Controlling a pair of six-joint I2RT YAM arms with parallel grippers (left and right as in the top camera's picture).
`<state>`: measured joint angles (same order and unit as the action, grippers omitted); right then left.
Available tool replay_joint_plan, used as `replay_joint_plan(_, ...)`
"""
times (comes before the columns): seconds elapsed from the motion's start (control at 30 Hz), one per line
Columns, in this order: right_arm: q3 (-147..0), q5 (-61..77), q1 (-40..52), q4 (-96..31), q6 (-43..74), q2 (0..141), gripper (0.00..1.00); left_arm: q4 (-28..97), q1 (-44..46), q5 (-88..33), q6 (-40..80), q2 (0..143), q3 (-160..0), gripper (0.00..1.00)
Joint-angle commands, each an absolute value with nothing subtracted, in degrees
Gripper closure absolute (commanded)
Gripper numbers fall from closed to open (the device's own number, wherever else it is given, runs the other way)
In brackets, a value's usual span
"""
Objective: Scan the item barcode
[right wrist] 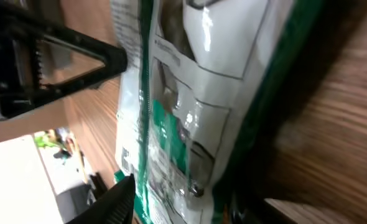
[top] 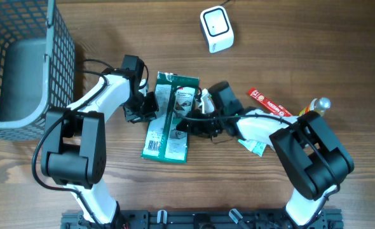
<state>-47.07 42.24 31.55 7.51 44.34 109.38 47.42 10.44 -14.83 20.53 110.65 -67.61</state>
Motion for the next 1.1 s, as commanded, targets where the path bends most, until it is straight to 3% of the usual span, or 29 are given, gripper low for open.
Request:
replay_joint_plan(0.0,-43.4,36.9,34.4,12.0,50.2,111.2,0.54,46.7,10.7,-13.4,21.5,113.6,-64.7,0.9)
replay_joint_plan(0.23,-43.4,24.5,40.8,19.7,57.9,111.2,0.59,46.7,10.7,-13.4,21.5,113.7,-64.7,0.91)
replay_joint_plan(0.47,-43.4,23.3,42.3,25.0,56.3,111.2,0.66,46.2,10.7,-13.4,21.5,113.7,-64.7,0.92)
replay_joint_plan(0.53,-43.4,23.3,42.3,25.0,53.5,111.2,0.96,45.8,10.7,-13.4,21.5,113.6,-64.7,0.93)
replay_joint_plan(0.67,-43.4,23.2,42.3,24.2,51.1,111.2,0.92,45.8,10.3,-13.4,21.1,113.3,-65.2,0.96)
replay_joint_plan(0.77,-43.4,24.7,42.0,23.5,50.5,111.1,0.96,46.0,9.3,-13.4,21.1,110.9,-66.8,0.96)
replay_joint_plan(0.9,-44.8,30.1,40.7,20.7,31.5,108.6,0.96,46.5,5.5,-12.9,21.1,100.6,-69.8,0.95)
replay_joint_plan(0.97,-48.3,31.1,38.7,7.9,22.5,103.5,0.96,45.1,2.7,-12.1,21.3,95.1,-69.9,0.94)
replay_joint_plan(1.07,-55.2,32.2,36.4,-7.8,10.0,96.6,0.96,42.7,-1.2,-12.1,21.3,89.1,-69.9,0.85)
